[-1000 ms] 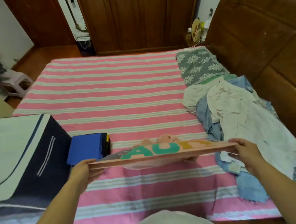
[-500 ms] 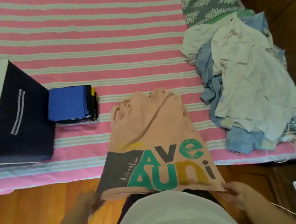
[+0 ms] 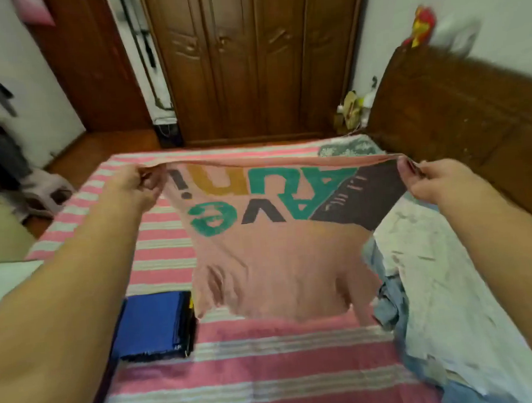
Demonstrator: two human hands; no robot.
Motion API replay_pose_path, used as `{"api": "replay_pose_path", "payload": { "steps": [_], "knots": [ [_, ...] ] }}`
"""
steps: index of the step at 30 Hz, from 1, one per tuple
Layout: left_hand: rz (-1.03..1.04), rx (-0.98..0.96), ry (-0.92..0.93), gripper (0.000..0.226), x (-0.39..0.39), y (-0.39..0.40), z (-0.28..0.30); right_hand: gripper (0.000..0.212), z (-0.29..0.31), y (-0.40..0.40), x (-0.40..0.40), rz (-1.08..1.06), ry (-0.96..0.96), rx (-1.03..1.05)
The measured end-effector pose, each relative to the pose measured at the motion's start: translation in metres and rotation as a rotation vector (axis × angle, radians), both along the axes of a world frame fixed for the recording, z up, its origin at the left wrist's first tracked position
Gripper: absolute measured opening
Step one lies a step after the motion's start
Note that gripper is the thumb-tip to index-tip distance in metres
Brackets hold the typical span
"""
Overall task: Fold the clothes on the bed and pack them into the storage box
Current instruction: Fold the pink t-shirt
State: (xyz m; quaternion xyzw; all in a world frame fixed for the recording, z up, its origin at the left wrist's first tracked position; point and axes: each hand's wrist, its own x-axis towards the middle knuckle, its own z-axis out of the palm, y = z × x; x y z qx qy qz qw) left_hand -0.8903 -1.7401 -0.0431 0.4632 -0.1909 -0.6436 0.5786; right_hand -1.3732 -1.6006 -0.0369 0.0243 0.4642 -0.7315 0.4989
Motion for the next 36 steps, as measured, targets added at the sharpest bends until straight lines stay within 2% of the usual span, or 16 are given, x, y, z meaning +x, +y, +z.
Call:
{"api": "replay_pose_path", "payload": {
  "steps": [2, 4, 6, 9, 12, 13, 16, 17, 21, 23, 24, 26, 27, 31, 34, 36],
  "knots": [
    [0.071, -0.084, 0.077, 0.031, 0.0, -0.004, 0.057, 0.022, 0.045, -0.007, 0.005, 0.0, 0.018, -0.079],
    [0.105, -0.151, 0.121, 0.029, 0.004, 0.006, 0.089, 0.018, 0.071, -0.006, 0.007, 0.017, 0.064, -0.163],
    [0.117, -0.184, 0.148, 0.024, 0.011, 0.021, 0.095, 0.018, 0.077, 0.001, 0.008, 0.058, 0.115, -0.202],
    [0.127, -0.159, 0.041, 0.018, 0.022, 0.05, 0.066, 0.013, 0.054, 0.02, 0.006, 0.138, 0.136, -0.178],
    [0.148, -0.05, -0.137, 0.015, 0.032, 0.087, -0.003, 0.01, -0.002, 0.038, 0.001, 0.191, 0.068, -0.09],
    [0.157, 0.0, -0.189, 0.015, 0.033, 0.099, -0.03, 0.019, -0.024, 0.044, -0.001, 0.203, 0.039, -0.075],
    [0.135, 0.184, -0.322, 0.018, 0.036, 0.137, -0.123, 0.102, -0.118, 0.066, -0.009, 0.248, -0.018, 0.015],
    [0.121, 0.256, -0.355, 0.02, 0.034, 0.149, -0.159, 0.113, -0.156, 0.074, -0.011, 0.265, -0.034, 0.08],
    [0.055, 0.524, -0.413, 0.02, 0.035, 0.195, -0.315, 0.123, -0.309, 0.12, -0.005, 0.307, -0.067, 0.364],
    [0.053, 0.654, -0.429, 0.022, 0.038, 0.219, -0.401, 0.113, -0.393, 0.145, 0.0, 0.292, -0.071, 0.506],
    [0.062, 0.704, -0.431, 0.022, 0.038, 0.231, -0.442, 0.094, -0.433, 0.156, 0.006, 0.295, -0.04, 0.566],
    [0.065, 0.768, -0.436, 0.02, 0.04, 0.248, -0.503, 0.035, -0.495, 0.176, 0.019, 0.257, -0.008, 0.662],
    [0.067, 0.796, -0.463, 0.018, 0.041, 0.257, -0.532, 0.018, -0.53, 0.187, 0.022, 0.252, 0.011, 0.736],
    [0.099, 0.795, -0.587, 0.003, 0.044, 0.274, -0.588, 0.023, -0.608, 0.215, 0.029, 0.296, 0.125, 0.909],
    [0.054, 0.765, -0.661, 0.018, 0.048, 0.281, -0.59, 0.028, -0.61, 0.216, 0.038, 0.322, 0.227, 0.975],
    [0.025, 0.77, -0.756, 0.02, 0.053, 0.283, -0.579, 0.028, -0.592, 0.215, 0.043, 0.308, 0.386, 1.045]
  ]
}}
